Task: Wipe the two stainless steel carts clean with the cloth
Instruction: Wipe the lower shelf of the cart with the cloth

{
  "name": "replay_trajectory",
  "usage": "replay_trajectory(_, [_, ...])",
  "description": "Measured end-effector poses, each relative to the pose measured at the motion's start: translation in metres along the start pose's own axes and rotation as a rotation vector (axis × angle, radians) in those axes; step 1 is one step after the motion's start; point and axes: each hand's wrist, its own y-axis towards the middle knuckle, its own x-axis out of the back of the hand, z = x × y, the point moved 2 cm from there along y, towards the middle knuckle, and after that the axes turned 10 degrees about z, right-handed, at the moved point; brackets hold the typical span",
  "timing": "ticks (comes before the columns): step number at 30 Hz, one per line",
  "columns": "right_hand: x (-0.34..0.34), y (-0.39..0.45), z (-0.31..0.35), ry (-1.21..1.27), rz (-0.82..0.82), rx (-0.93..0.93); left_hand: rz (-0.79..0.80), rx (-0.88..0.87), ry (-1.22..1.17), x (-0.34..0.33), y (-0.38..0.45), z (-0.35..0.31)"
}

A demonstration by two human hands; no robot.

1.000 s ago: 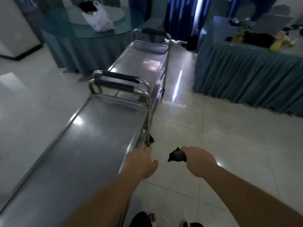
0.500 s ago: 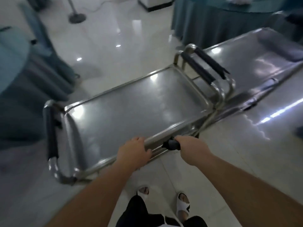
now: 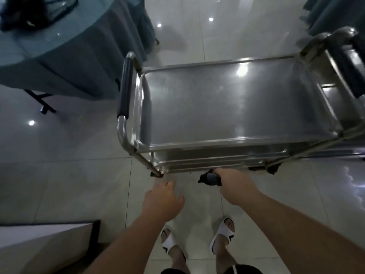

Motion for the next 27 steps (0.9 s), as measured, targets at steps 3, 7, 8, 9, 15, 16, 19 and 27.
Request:
replay_trajectory(3, [-0.021,0.019,0.021,0.063,0.007,-0.019,0.027,-0.014,0.007,-0.015,0.014,0.025])
replay_trajectory(7, [-0.06,0.05,0.041,0.165,0.006,-0.026,0.065,-0.015,0.023,-0.039,0.037,0.053])
replay_trajectory(8, [-0.07,0.059,0.043,0.187,0.013,-0.032,0.074,-0.011,0.025,-0.045,0.044,0.058])
replay_trajectory(9, [-0.081,0.067,0.043,0.203,0.022,-0.036,0.086,-0.005,0.02,-0.052,0.05,0.062])
replay_trajectory(15, [-0.125,0.116,0.015,0.241,0.046,-0.023,0.106,0.046,-0.023,-0.091,0.097,0.063])
replay_trajectory(16, [-0.13,0.127,0.007,0.246,0.043,-0.018,0.102,0.052,-0.031,-0.1,0.107,0.06])
replay_trajectory(19, [-0.144,0.166,-0.018,0.221,0.004,0.007,0.095,0.058,-0.036,-0.13,0.147,0.051])
replay_trajectory(27, [-0.2,0.302,-0.098,0.294,-0.159,0.095,0.067,0.031,0.001,-0.219,0.287,0.041])
